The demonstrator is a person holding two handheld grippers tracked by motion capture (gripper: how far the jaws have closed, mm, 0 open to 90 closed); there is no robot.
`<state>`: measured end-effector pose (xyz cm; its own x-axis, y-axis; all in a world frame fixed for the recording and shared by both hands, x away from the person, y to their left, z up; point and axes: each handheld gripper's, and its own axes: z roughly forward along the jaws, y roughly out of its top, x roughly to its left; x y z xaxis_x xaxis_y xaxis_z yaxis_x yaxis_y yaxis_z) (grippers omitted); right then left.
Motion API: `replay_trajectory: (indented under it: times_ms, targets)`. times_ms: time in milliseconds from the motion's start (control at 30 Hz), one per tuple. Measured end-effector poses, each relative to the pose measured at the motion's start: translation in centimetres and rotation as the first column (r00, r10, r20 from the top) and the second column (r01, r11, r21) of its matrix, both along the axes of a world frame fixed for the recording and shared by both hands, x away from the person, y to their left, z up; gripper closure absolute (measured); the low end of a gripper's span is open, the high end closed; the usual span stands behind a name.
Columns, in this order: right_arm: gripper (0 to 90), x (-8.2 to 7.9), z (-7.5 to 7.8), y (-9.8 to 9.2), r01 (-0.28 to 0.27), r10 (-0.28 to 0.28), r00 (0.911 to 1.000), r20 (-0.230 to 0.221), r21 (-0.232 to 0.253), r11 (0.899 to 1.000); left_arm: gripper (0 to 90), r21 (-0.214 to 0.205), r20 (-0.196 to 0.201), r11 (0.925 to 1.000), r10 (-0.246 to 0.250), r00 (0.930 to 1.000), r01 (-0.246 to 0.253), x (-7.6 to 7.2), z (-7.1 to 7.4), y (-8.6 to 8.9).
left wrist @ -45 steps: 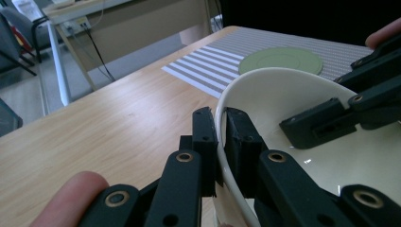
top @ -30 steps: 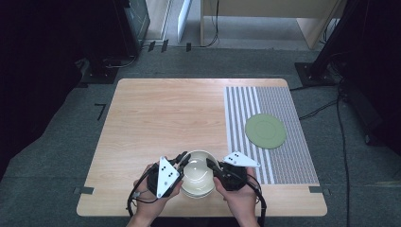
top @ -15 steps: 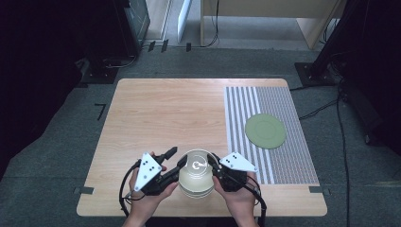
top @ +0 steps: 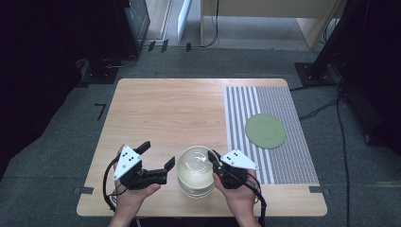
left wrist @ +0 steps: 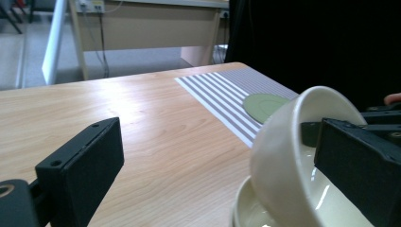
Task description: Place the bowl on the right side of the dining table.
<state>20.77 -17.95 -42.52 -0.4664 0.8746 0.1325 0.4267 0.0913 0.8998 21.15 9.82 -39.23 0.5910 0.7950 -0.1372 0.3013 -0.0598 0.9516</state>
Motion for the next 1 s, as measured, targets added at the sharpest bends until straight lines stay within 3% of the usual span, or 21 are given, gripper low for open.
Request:
replay_trajectory:
  times_ms: [300, 533, 767, 1000]
  targets:
    - [84.4, 0.2, 0.5, -0.8, 0.022, -0.022, 0.9997, 0.013, 0.010, 1.000, 0.0, -0.029, -0.023, 0.9994, 0.019, 0.9995, -0.020, 0.6, -0.4, 2.3]
    - [84.3, 0.3, 1.0, -1.6, 0.036, -0.037, 0.9990, 0.026, 0.022, 0.999, 0.0, -0.019, -0.054, 0.9982, 0.057, 0.9969, -0.058, 1.3, -1.2, 3.8]
    - [84.3, 0.5, 1.2, -2.3, 0.043, -0.044, 0.9985, 0.031, 0.029, 0.999, 0.0, -0.001, -0.108, 0.9929, 0.118, 0.9872, -0.119, 2.3, -3.0, 5.7]
    - [84.4, 0.6, 1.3, -2.8, 0.050, -0.051, 0.9980, 0.038, 0.021, 0.999, 0.0, 0.068, -0.154, 0.9849, 0.168, 0.9737, -0.159, 2.9, -5.3, 6.6]
